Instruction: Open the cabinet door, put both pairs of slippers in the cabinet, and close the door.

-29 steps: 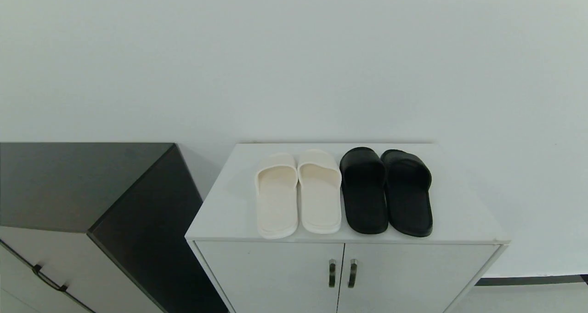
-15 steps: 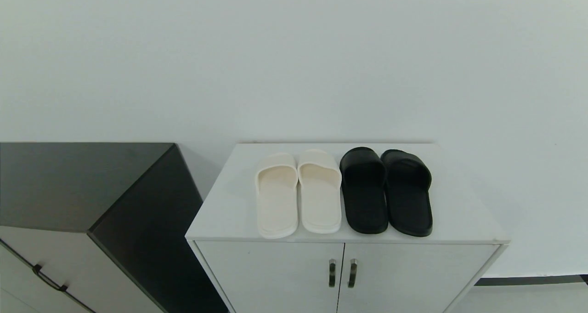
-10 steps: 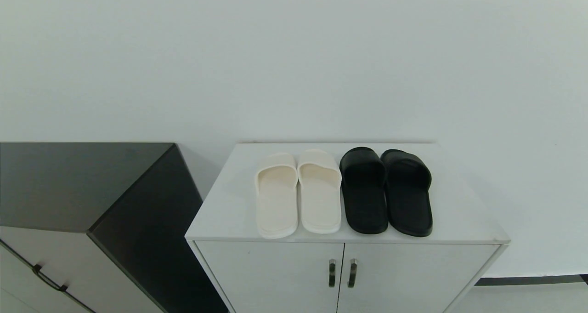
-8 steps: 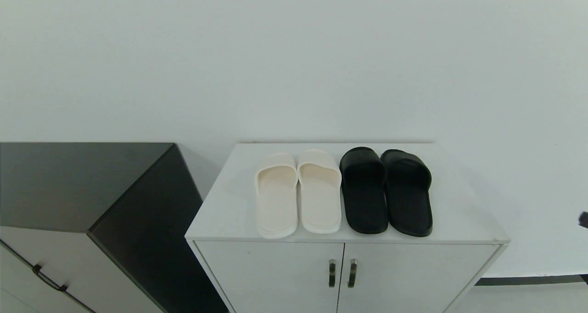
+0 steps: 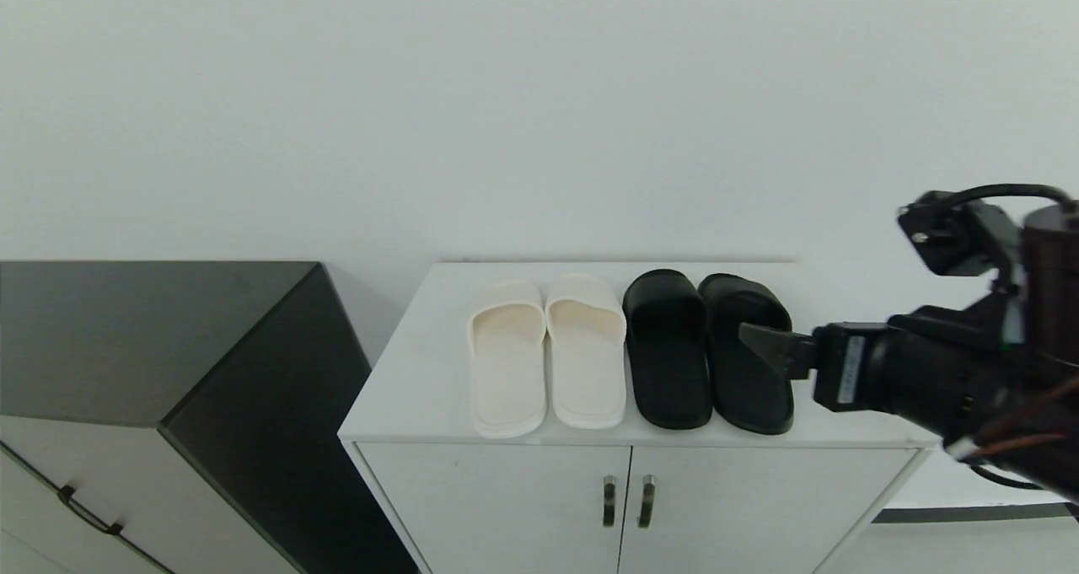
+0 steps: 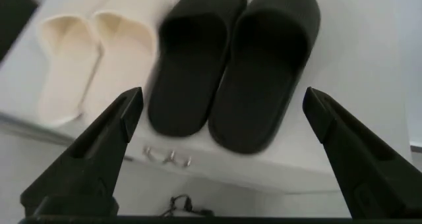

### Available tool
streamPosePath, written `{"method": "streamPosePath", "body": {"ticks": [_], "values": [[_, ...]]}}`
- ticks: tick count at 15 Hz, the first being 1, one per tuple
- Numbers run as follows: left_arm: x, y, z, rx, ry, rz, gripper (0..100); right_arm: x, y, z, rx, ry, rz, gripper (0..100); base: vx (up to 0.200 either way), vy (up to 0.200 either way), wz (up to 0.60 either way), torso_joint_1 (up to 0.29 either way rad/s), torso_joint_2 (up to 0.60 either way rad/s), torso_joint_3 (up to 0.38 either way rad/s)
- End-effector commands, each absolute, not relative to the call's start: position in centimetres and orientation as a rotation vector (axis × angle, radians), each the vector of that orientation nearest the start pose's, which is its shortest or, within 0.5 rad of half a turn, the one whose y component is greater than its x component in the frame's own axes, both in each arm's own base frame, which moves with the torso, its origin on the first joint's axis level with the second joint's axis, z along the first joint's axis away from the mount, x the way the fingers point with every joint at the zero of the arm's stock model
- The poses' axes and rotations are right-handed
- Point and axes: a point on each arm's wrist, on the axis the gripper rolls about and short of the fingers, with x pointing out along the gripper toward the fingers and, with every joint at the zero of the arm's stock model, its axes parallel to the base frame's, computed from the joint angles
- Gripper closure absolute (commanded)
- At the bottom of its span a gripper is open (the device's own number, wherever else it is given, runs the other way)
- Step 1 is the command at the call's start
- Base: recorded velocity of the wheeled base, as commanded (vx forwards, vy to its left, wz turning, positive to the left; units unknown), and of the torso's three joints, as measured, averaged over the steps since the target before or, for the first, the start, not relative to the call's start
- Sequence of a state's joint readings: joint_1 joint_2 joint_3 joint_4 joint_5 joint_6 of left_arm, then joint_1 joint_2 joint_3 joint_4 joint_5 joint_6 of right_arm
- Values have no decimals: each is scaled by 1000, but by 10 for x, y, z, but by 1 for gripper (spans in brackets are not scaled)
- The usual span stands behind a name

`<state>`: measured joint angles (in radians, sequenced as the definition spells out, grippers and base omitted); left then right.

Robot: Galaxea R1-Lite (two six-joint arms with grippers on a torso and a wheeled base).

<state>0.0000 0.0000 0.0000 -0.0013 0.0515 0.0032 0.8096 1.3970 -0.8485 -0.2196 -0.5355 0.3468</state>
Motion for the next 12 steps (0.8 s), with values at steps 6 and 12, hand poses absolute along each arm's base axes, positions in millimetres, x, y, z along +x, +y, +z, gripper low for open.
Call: {"method": "streamPosePath", "body": {"ticks": [6, 12], "values": [[-23, 1, 76, 3, -1, 52, 100, 245, 223, 172, 69, 278, 33, 0, 0, 0, 0, 0, 0, 0], [-23, 1, 76, 3, -1, 54, 100, 288, 224, 154, 80, 246, -51, 0, 0, 0, 0, 0, 0, 0]]}}
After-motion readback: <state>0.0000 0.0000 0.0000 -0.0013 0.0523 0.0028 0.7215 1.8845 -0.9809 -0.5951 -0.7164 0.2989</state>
